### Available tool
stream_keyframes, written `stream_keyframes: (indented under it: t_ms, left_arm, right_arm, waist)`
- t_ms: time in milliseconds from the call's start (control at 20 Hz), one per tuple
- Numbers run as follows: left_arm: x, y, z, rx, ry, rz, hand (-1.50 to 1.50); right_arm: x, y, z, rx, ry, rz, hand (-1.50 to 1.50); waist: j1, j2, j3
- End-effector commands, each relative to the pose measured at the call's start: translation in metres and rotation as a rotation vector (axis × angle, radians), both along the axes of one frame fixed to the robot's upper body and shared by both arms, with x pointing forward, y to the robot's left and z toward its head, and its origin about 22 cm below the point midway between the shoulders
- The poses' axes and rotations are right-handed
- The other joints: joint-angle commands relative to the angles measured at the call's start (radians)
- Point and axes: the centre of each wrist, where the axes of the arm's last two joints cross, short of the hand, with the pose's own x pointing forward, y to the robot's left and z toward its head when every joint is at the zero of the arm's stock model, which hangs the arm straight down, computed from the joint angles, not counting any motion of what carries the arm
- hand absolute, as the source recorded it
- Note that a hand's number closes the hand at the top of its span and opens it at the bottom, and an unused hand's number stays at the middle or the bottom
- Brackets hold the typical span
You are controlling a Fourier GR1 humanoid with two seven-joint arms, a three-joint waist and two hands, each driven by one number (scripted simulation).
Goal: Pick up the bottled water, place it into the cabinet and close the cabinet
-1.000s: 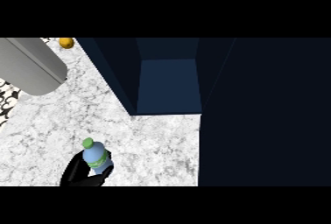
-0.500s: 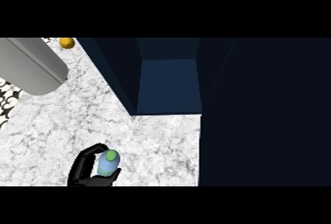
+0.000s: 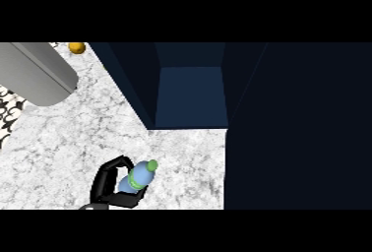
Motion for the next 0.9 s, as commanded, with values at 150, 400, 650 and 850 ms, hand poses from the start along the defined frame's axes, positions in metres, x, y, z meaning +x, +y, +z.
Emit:
stream_keyframes:
  t_ms: [150, 400, 650, 850]
  left_arm:
    - [0.04, -0.052, 0.03, -0.109, -0.012, -0.064, 1.5]
    - [0.047, -0.083, 0.052, -0.131, 0.002, -0.062, 1.5]
    - [0.078, -0.129, 0.106, -0.09, 0.004, -0.053, 1.5]
    - [0.101, -0.144, 0.142, -0.103, 0.019, -0.061, 1.5]
  right_arm:
    - [-0.004, -0.003, 0.028, -0.033, -0.049, 0.01, -1.5]
    - [0.004, -0.007, 0.027, -0.017, -0.051, -0.014, -1.5]
    - [0.003, -0.01, 0.017, -0.014, -0.055, -0.001, -1.5]
    - [0.001, -0.006, 0.025, -0.021, -0.062, -0.026, -1.5]
  waist:
    - [-0.01, 0.0, -0.007]
    - [0.002, 0.005, -0.006]
    - [-0.009, 0.004, -0.006]
    - [-0.003, 0.004, -0.006]
